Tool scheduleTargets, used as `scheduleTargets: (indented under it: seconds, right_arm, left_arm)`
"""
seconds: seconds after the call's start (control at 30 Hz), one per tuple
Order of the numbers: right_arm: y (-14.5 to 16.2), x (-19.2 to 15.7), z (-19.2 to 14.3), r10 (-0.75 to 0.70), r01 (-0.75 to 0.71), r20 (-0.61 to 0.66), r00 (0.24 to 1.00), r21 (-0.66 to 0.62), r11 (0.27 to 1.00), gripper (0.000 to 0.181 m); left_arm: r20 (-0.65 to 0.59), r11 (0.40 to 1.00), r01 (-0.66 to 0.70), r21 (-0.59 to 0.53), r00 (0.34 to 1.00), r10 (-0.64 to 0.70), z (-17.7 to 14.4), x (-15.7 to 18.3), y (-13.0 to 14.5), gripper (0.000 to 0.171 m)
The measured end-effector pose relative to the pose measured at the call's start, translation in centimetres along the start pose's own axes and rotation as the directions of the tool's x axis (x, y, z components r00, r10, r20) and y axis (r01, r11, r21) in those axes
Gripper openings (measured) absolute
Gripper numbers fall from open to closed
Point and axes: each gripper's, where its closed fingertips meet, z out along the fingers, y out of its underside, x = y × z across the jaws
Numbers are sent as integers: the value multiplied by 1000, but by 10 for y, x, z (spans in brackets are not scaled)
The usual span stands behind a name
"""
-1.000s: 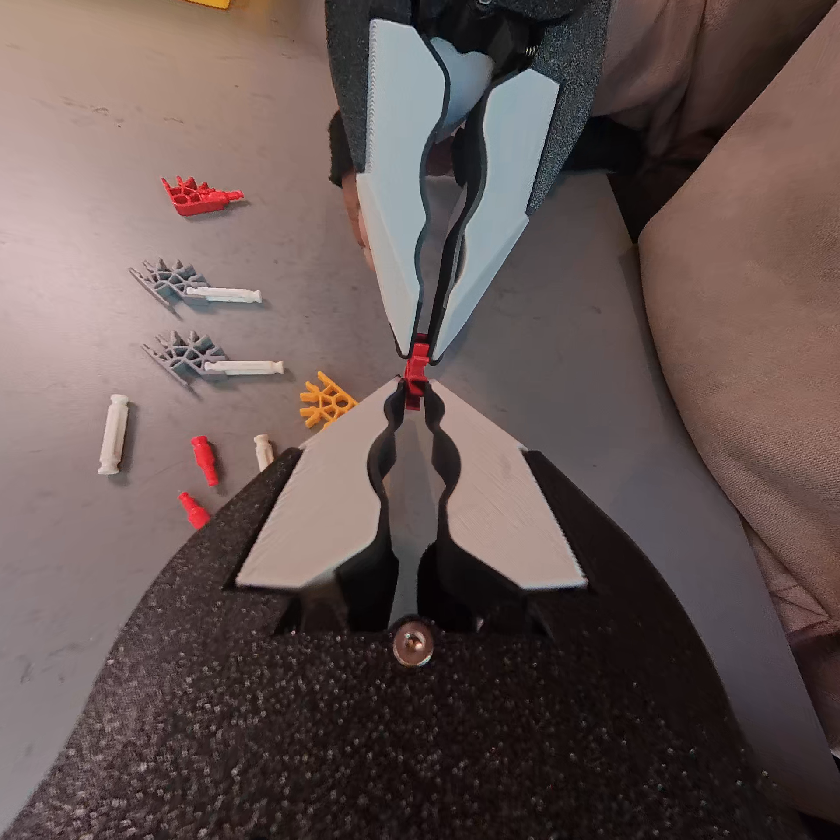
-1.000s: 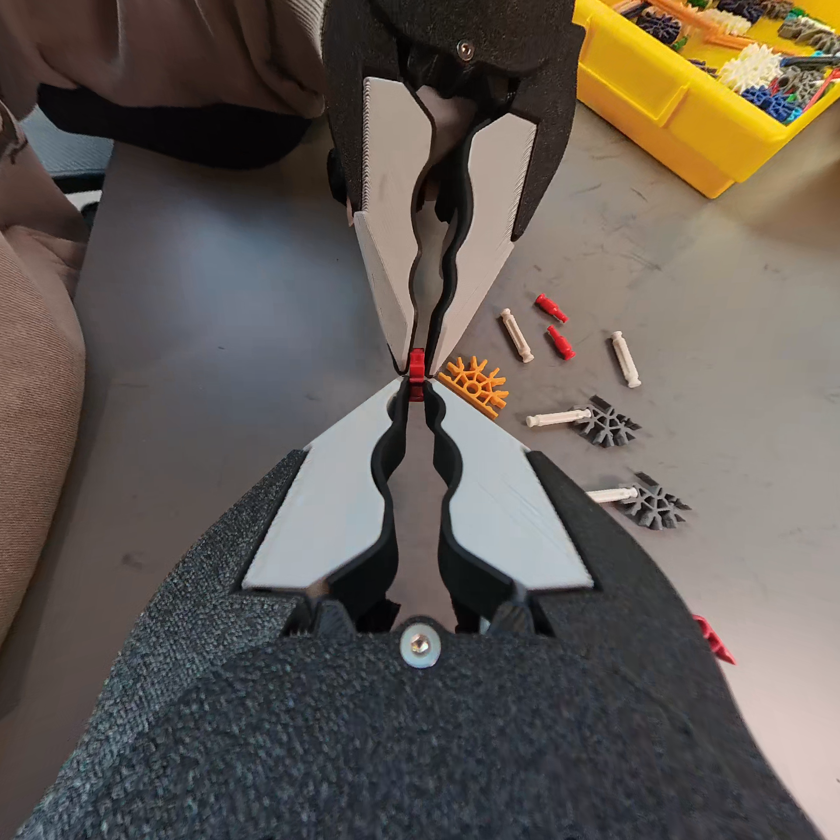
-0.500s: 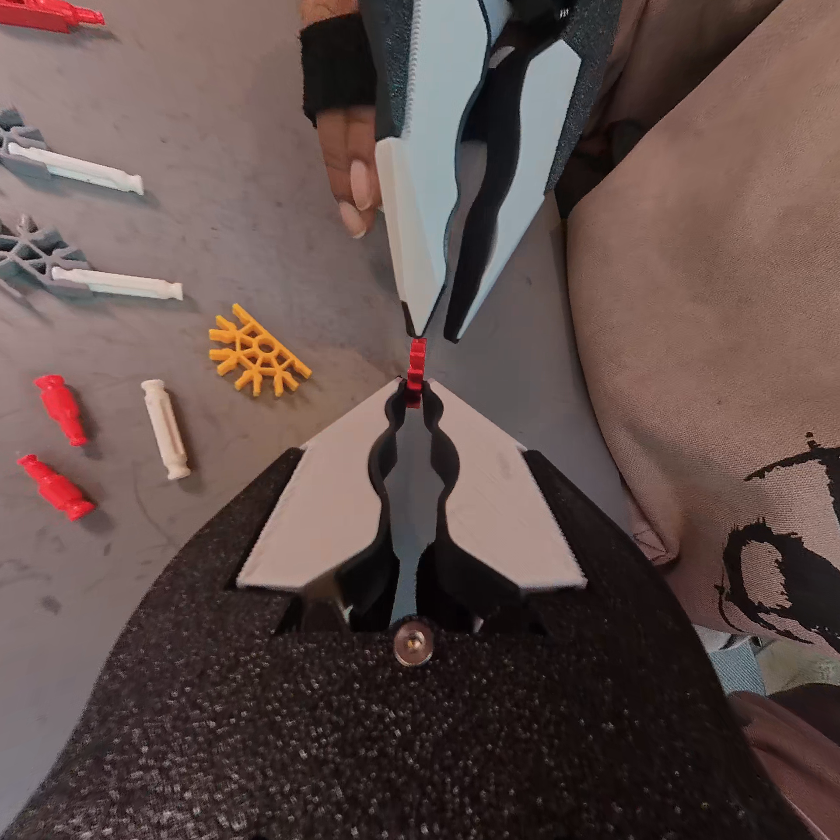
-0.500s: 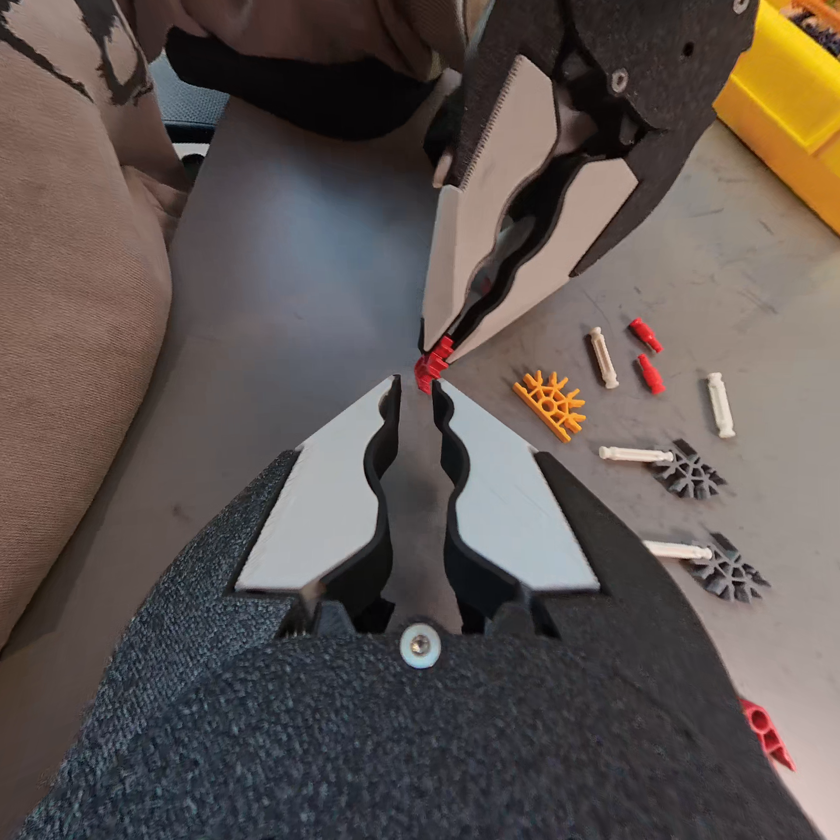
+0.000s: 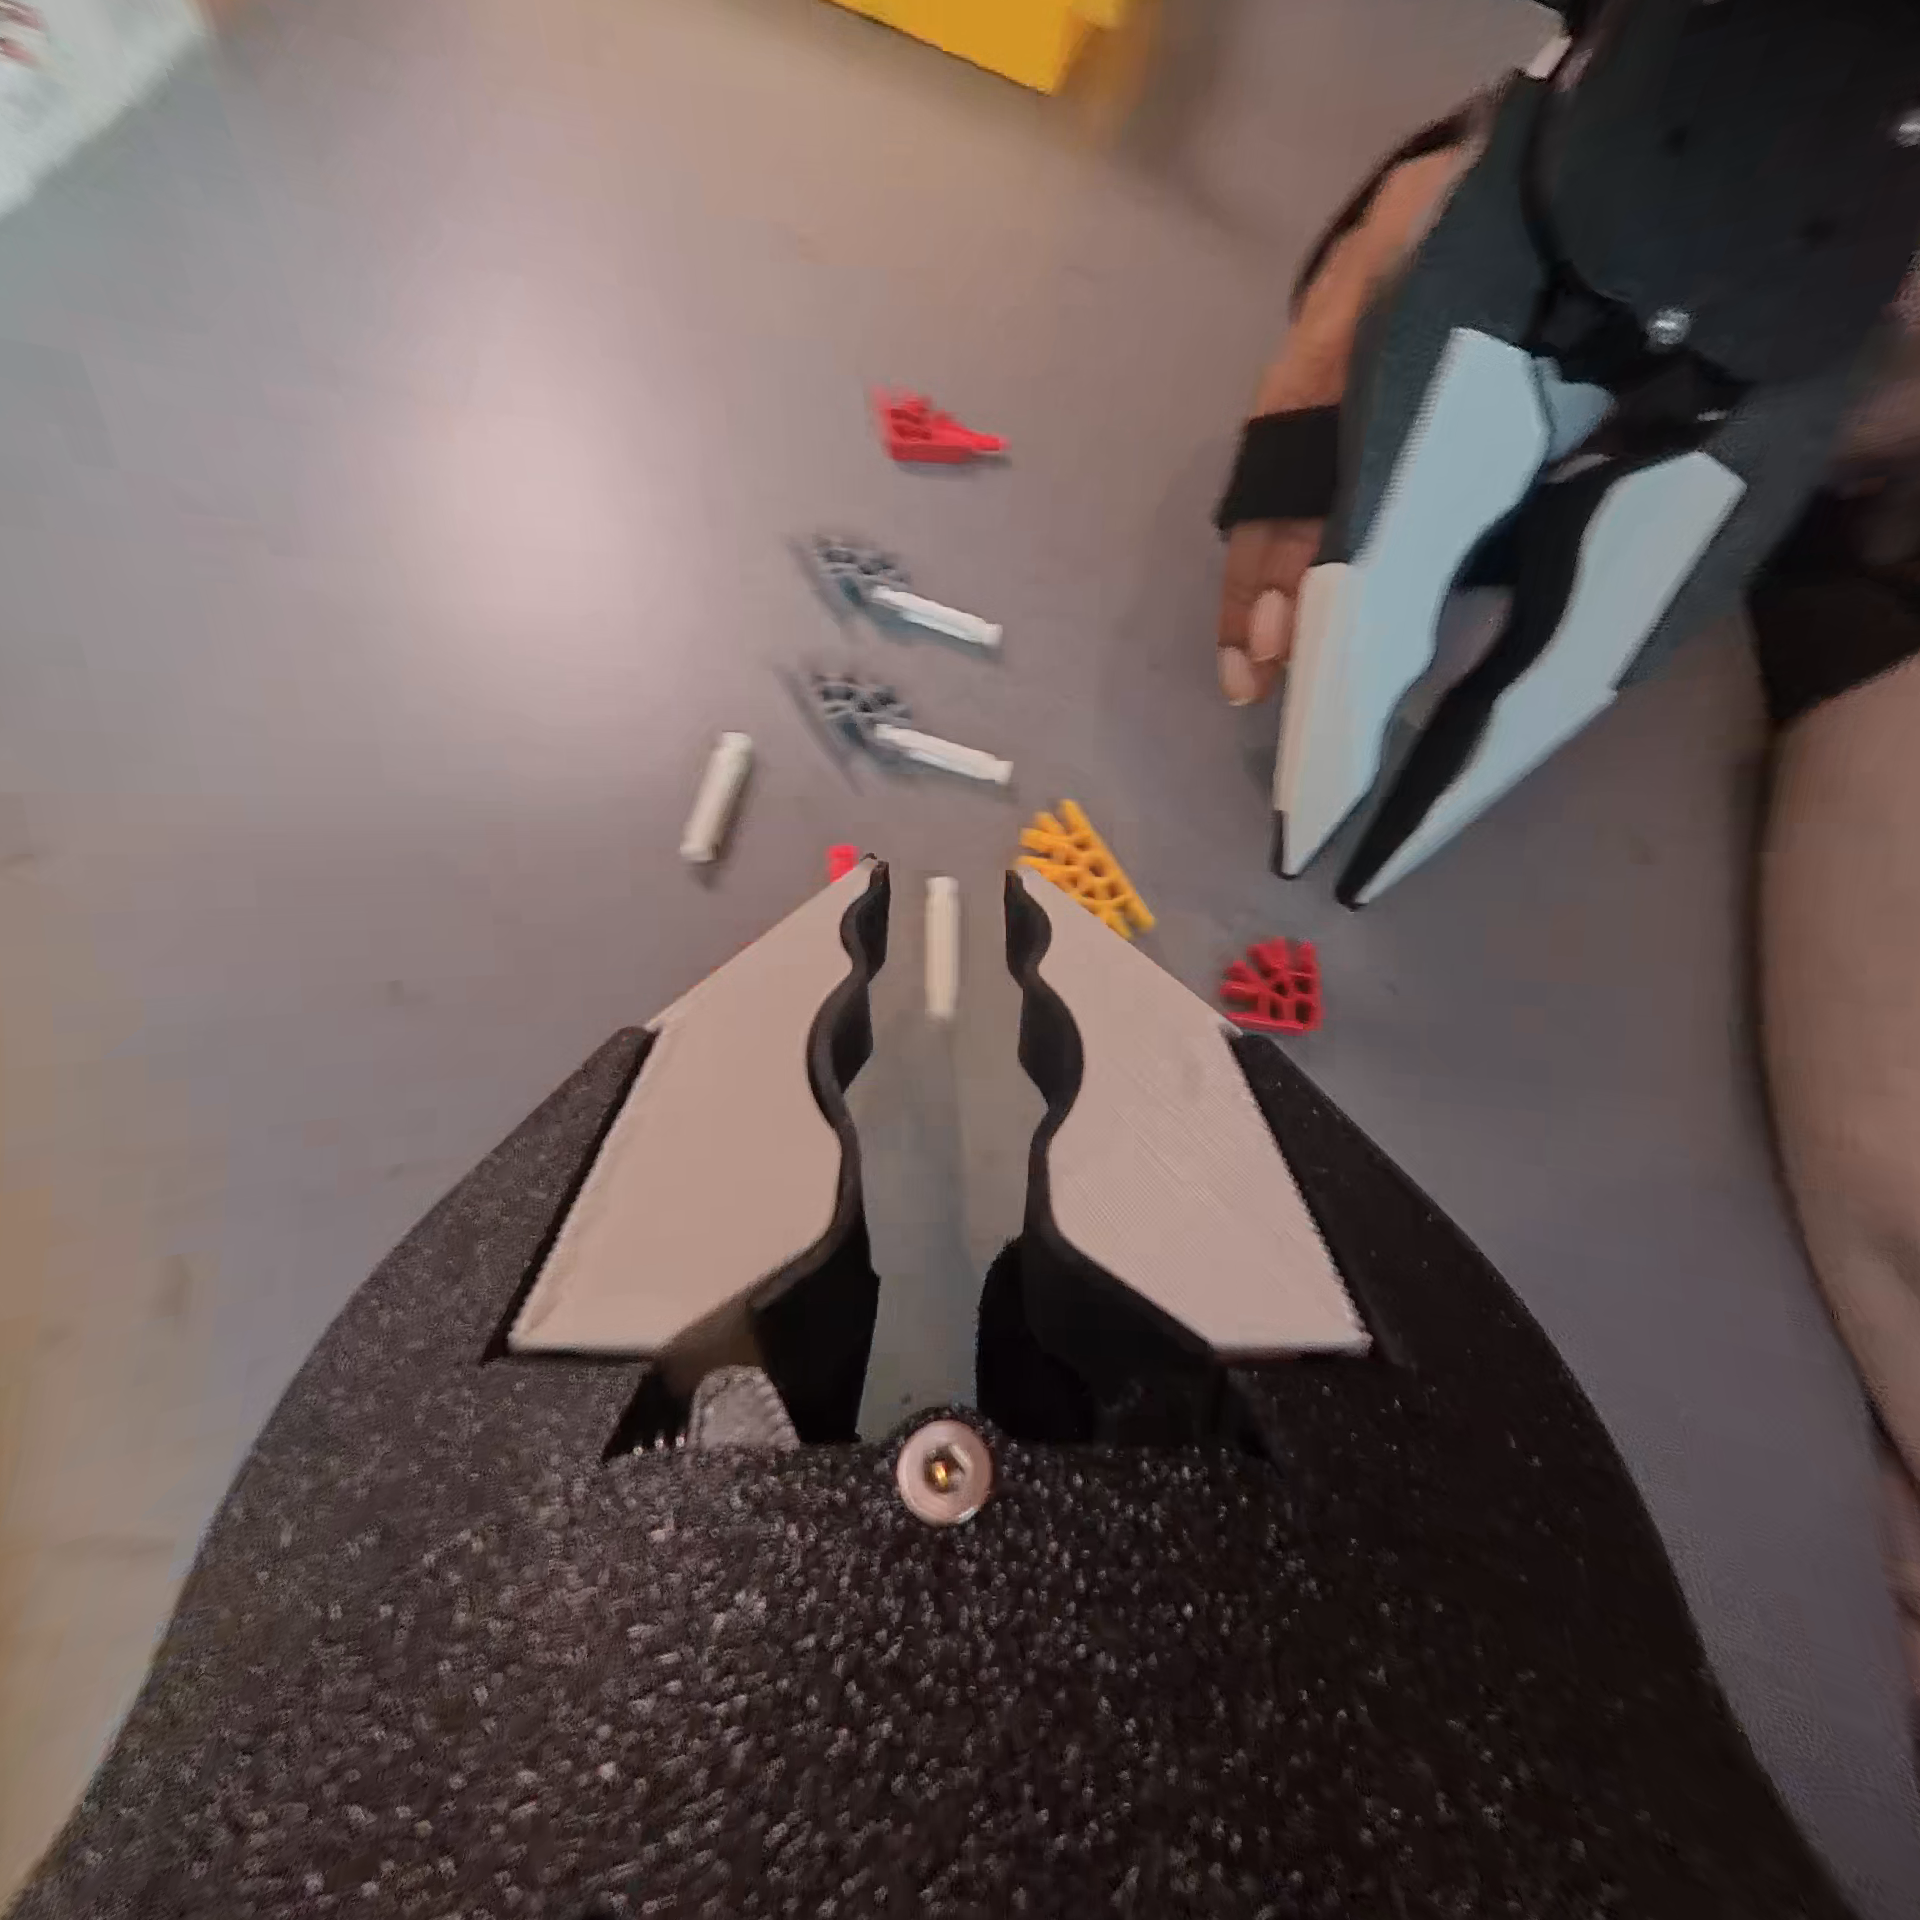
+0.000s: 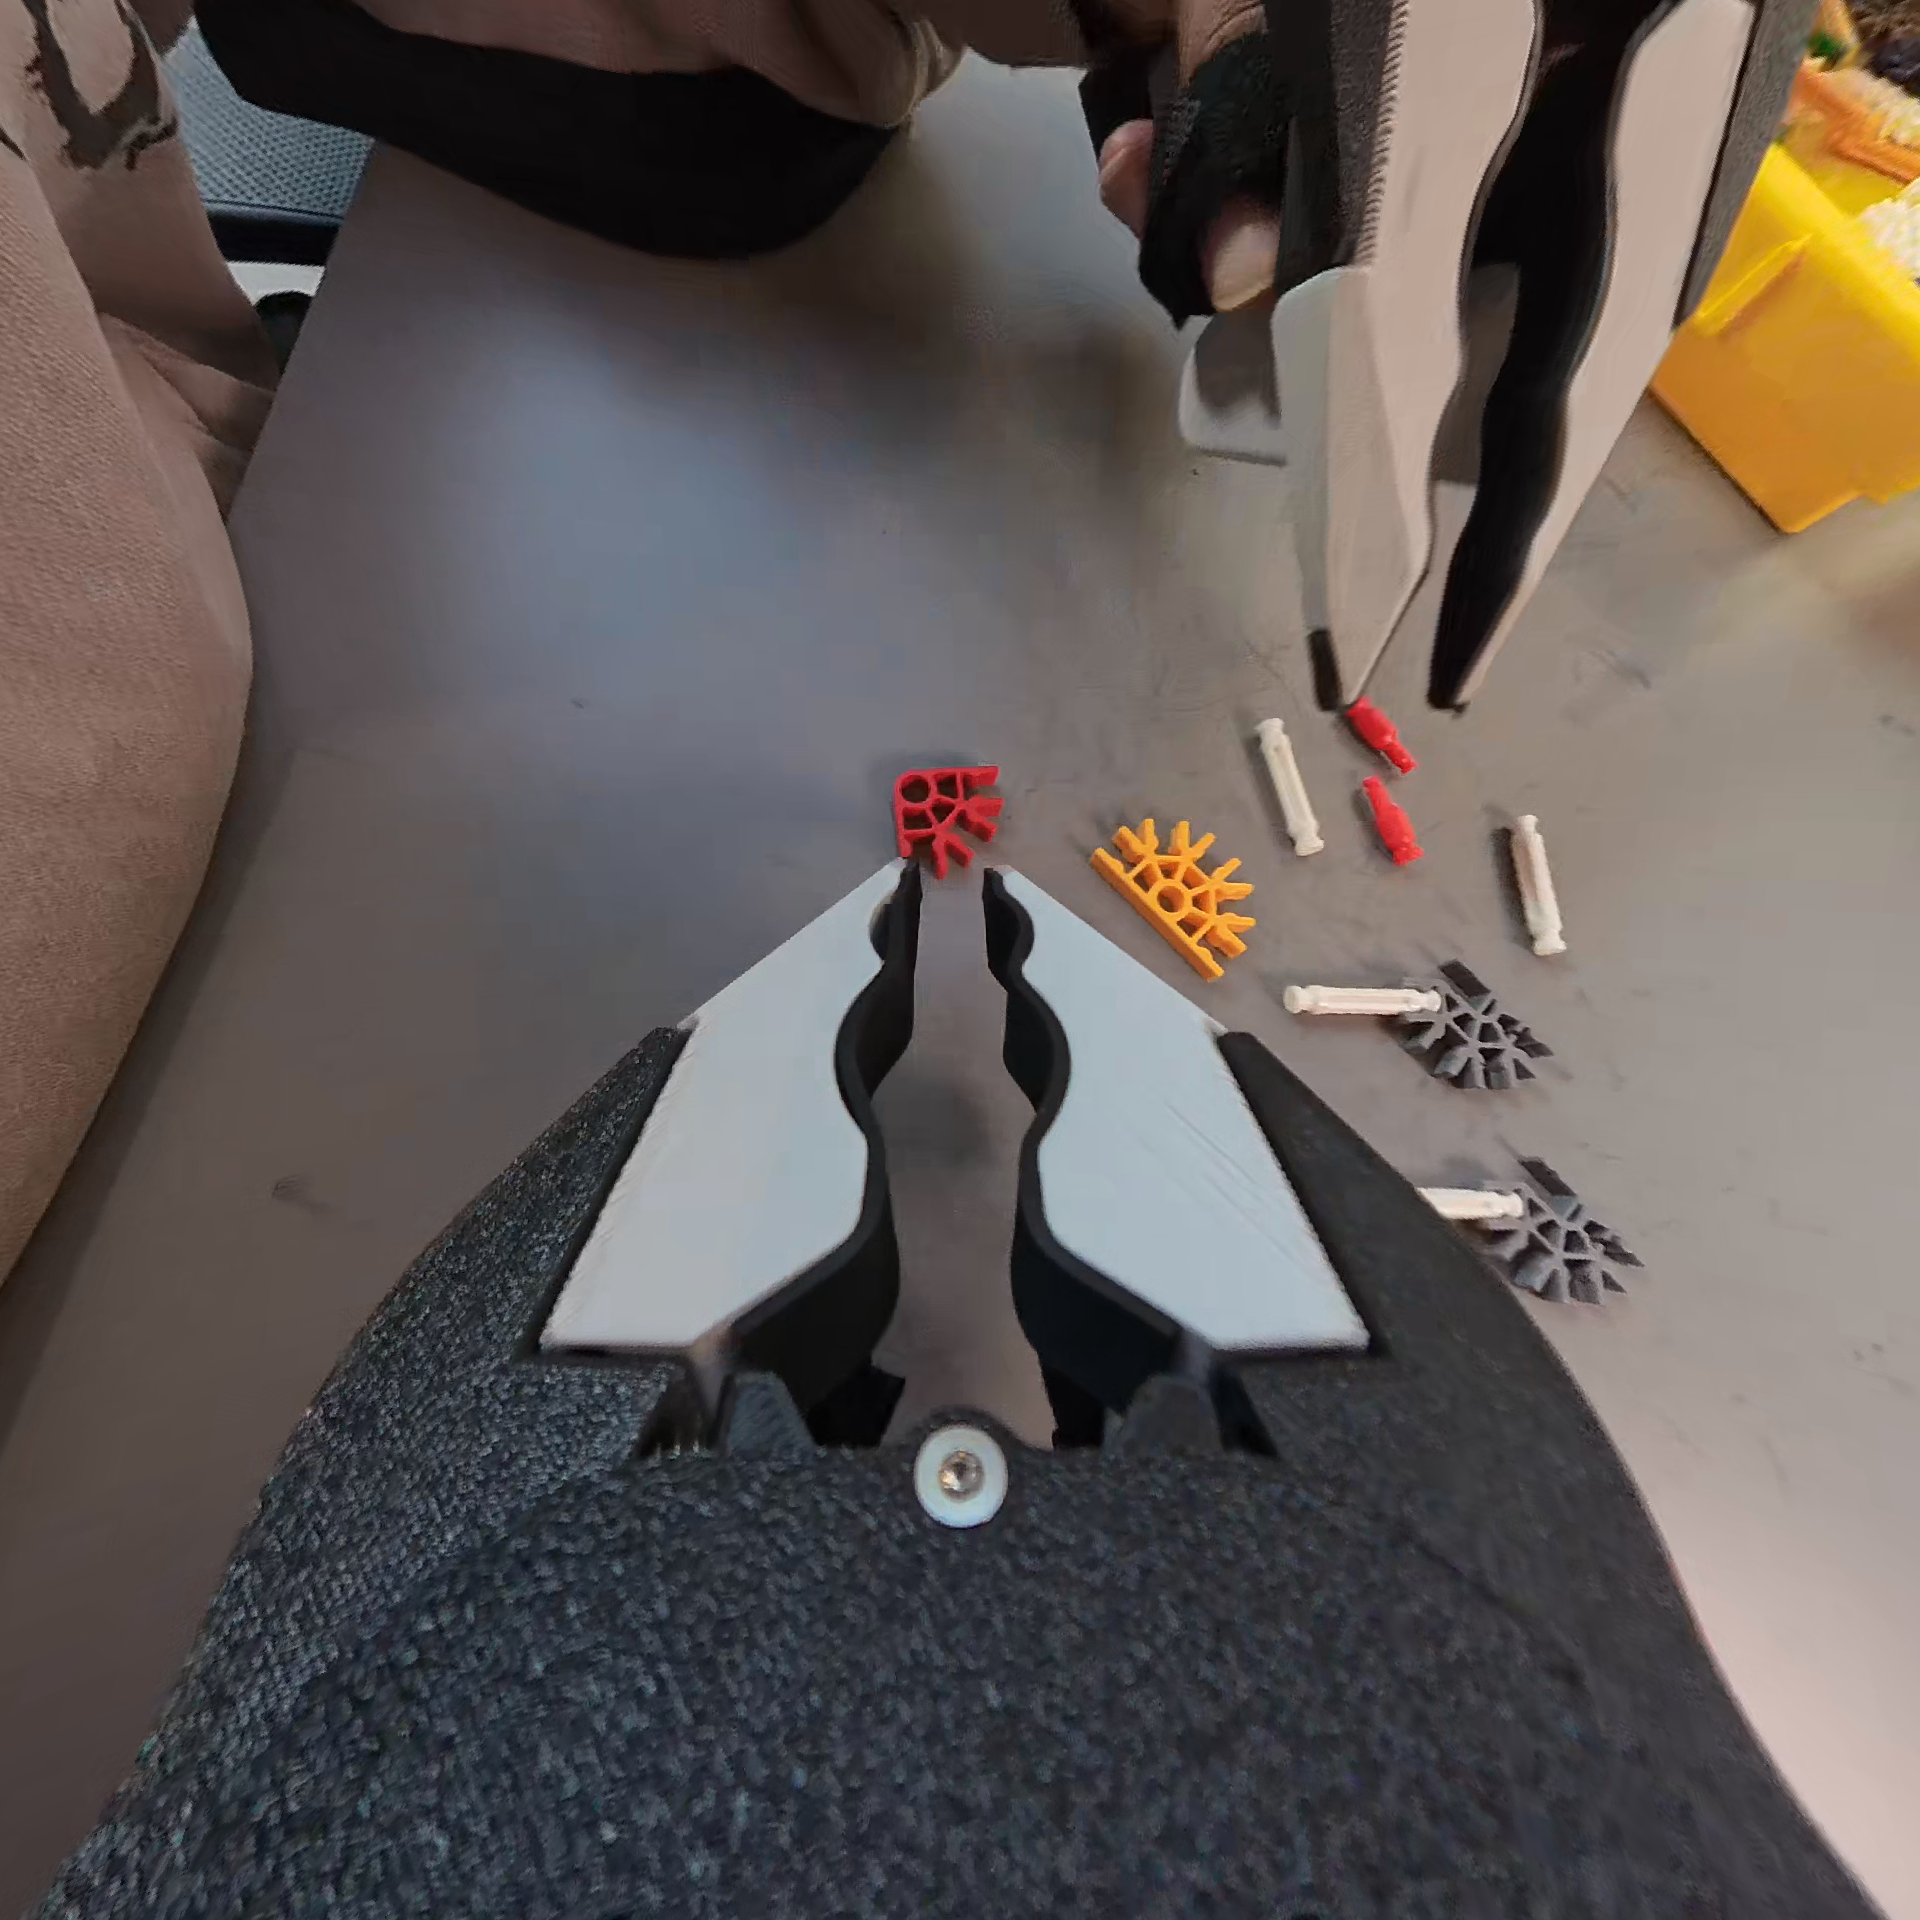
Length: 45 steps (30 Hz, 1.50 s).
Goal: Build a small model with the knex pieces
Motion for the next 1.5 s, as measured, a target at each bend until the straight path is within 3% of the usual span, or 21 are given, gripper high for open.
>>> scheduleTargets:
  seconds: [0.1,0.33,0.4,0.43,0.5,0.57,0.67,0.8,1.0,1.13,1.5]
  right_arm:
    - [-1,12,-3,36,-35,-43,998,22,999,10]
    - [3,28,-6,56,-53,-114,992,29,998,10]
    - [2,31,-8,54,-49,-134,990,38,998,10]
    - [1,33,-9,56,-50,-143,988,46,998,10]
    - [-2,37,-11,63,-52,-163,985,72,996,10]
    - [-5,42,-15,72,-55,-181,981,100,993,10]
    - [-12,43,-19,65,-38,-187,980,146,989,13]
    - [-22,31,-16,-4,33,-165,986,175,984,15]
    - [-10,25,-4,-69,84,-157,985,90,992,2]
    - [-6,20,-1,-78,88,-131,988,69,994,10]
    - [-6,19,0,-107,117,-138,985,64,991,3]
  left_arm:
    - [134,1000,28,6,991,-28,-14,-32,4,22]
    - [117,990,-5,-142,993,22,7,-24,29,22]
    - [139,985,-32,-168,989,55,10,-26,33,18]
    - [149,984,-43,-171,987,69,10,-27,33,6]
    - [147,981,-59,-184,985,87,9,-26,34,6]
    - [88,981,-98,-167,990,114,7,-16,30,5]
    - [-84,981,-184,-56,980,179,3,24,11,5]
    - [-212,978,-207,3,956,202,7,62,-1,5]
    - [-249,975,-219,-30,946,205,17,72,6,6]
    - [-254,975,-217,-48,947,199,19,72,10,5]
    - [-269,975,-208,-78,946,180,20,74,14,6]
